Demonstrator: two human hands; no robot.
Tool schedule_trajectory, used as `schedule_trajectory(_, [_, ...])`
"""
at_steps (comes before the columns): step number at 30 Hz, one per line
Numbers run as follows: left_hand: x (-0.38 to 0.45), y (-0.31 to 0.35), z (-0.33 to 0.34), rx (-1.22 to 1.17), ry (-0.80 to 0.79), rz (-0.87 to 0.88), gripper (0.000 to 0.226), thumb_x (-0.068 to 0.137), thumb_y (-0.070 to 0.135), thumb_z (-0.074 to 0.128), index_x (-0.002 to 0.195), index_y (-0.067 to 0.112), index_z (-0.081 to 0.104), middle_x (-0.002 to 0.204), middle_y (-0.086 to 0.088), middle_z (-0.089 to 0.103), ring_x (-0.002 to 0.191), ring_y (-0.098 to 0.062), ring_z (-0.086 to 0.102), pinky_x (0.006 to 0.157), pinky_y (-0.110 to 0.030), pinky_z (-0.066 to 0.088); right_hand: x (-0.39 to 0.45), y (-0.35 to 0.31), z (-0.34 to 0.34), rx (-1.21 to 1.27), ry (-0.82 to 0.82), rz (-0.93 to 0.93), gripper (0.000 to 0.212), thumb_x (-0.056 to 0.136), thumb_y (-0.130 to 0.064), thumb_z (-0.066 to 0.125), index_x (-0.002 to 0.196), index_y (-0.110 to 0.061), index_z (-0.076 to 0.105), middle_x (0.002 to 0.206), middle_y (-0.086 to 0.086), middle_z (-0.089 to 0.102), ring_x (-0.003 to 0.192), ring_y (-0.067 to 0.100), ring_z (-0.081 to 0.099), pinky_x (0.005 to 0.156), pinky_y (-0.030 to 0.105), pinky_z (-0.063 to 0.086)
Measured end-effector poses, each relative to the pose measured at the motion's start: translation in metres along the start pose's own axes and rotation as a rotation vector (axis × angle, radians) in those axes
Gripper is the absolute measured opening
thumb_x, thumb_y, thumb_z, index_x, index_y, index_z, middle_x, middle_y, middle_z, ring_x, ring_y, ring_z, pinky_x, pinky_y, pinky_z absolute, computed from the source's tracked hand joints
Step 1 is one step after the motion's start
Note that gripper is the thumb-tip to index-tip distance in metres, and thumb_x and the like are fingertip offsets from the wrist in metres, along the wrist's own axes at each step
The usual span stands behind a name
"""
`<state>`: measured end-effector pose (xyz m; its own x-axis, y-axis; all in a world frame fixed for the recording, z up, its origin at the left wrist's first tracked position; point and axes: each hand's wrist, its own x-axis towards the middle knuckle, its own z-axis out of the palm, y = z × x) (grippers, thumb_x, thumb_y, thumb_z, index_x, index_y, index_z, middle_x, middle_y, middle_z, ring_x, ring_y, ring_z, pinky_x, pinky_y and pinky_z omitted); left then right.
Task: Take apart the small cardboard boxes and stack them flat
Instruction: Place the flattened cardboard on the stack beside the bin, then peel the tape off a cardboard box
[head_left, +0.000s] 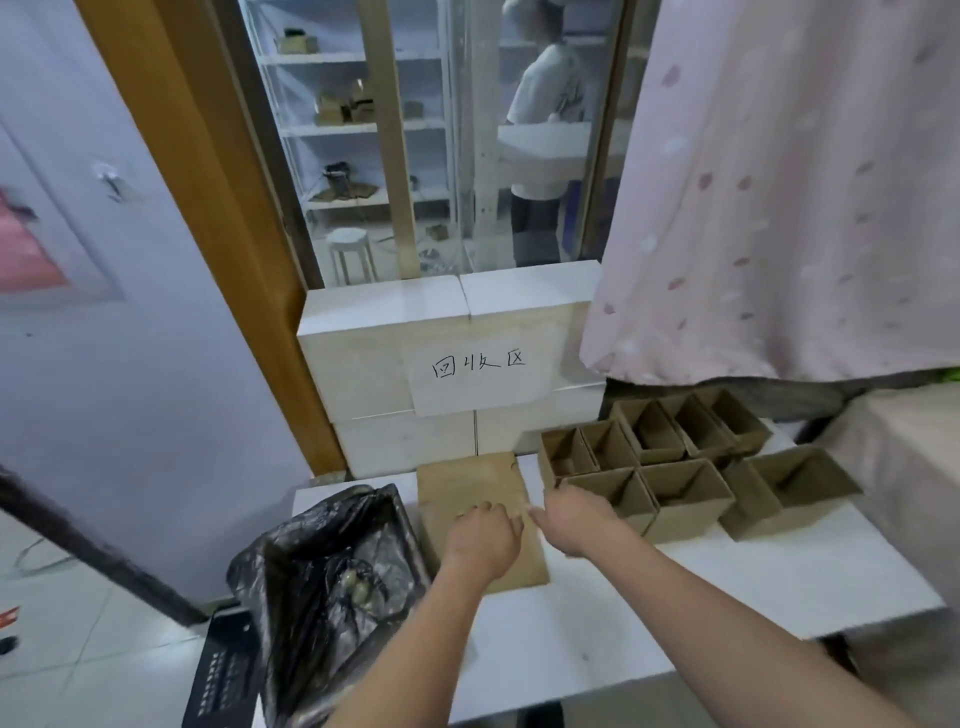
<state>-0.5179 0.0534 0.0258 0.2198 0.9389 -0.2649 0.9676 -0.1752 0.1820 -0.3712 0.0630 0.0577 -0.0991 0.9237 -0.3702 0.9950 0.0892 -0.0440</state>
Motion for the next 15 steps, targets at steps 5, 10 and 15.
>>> schedule_trajectory(5, [-0.02, 0.034, 0.009, 0.015, -0.034, 0.063, 0.052, 0.108, 0.042, 0.02, 0.123, 0.011, 0.059, 0.124, -0.012, 0.061, 0.112, -0.03, 0.058, 0.089, -0.04, 0.046, -0.047, 0.03, 0.007, 0.015, 0.021, 0.052, 0.047, 0.106, -0.043, 0.028, 0.127, -0.011, 0.055, 0.125, 0.015, 0.059, 0.112, 0.033, 0.057, 0.089, 0.04, 0.047])
schedule_trajectory(10, [-0.028, 0.075, 0.006, 0.029, -0.005, 0.157, 0.053, 0.107, 0.042, 0.019, 0.122, 0.01, 0.059, 0.121, -0.013, 0.061, 0.109, -0.031, 0.059, 0.088, -0.04, 0.049, -0.08, 0.069, 0.017, -0.025, 0.03, 0.119, 0.034, 0.107, -0.022, 0.031, 0.125, -0.011, 0.058, 0.124, 0.013, 0.06, 0.113, 0.033, 0.058, 0.091, 0.043, 0.051])
schedule_trajectory(15, [-0.028, 0.116, 0.006, 0.071, 0.013, 0.242, 0.051, 0.108, 0.04, 0.02, 0.114, 0.012, 0.062, 0.116, -0.012, 0.064, 0.106, -0.03, 0.06, 0.086, -0.039, 0.049, -0.097, 0.109, 0.018, 0.001, 0.077, 0.181, 0.038, 0.108, -0.031, 0.03, 0.122, -0.012, 0.06, 0.122, 0.009, 0.064, 0.11, 0.03, 0.061, 0.088, 0.038, 0.051])
